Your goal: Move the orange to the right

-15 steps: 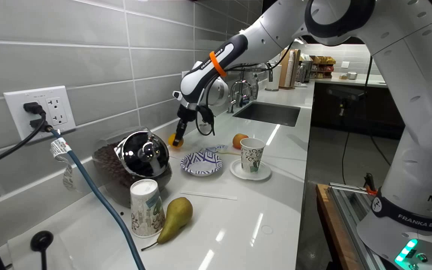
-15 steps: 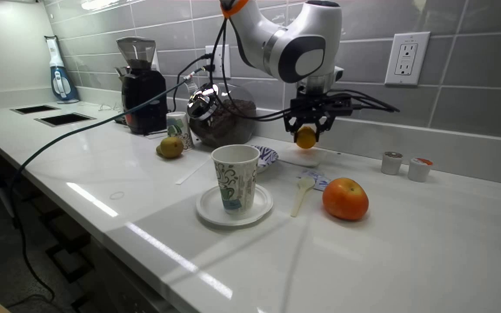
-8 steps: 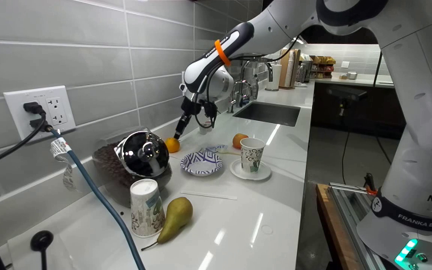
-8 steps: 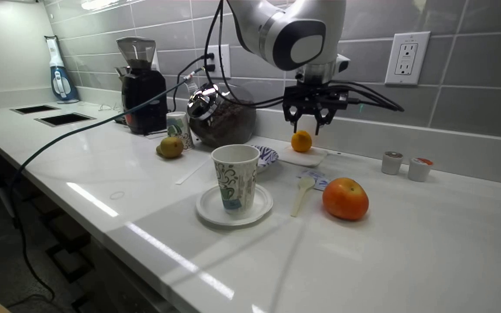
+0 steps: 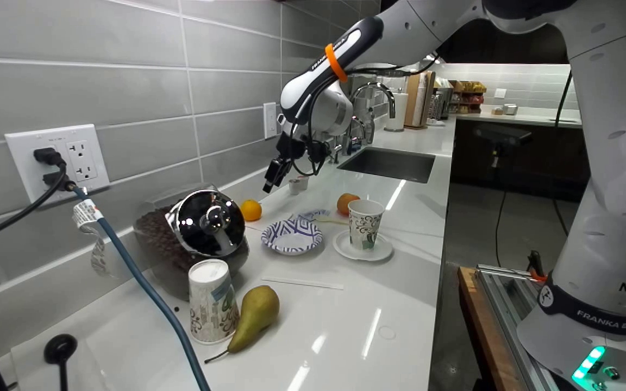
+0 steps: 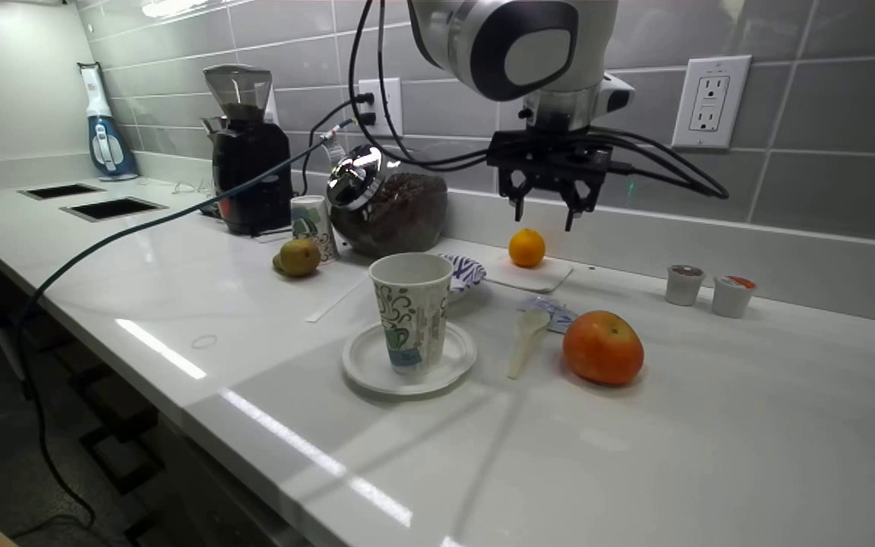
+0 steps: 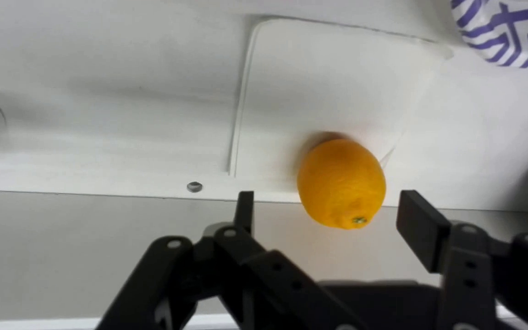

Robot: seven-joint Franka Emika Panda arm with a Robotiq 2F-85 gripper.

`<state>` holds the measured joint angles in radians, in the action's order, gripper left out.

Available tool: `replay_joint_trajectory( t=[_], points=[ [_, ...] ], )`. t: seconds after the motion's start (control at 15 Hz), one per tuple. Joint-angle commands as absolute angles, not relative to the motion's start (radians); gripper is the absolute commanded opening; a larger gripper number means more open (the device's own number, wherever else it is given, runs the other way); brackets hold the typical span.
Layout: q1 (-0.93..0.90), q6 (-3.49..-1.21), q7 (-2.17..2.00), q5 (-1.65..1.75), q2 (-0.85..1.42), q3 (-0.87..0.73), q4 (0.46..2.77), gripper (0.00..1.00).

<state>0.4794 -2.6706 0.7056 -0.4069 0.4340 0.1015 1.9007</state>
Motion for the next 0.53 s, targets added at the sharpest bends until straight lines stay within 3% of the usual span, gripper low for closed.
replay_joint_trajectory(
  t=[0.0,0.2,0.47],
  points=[
    [0.451,-2.685,0.679,-0.438,0.436,0.1,1.902,0.86],
    [0.418,-2.686,0.641,-0.409,0.466,0.088,1.88,0.96],
    [0.399,-2.719,0.587,-0.403,0.508,0.083,1.849,0.98]
  ],
)
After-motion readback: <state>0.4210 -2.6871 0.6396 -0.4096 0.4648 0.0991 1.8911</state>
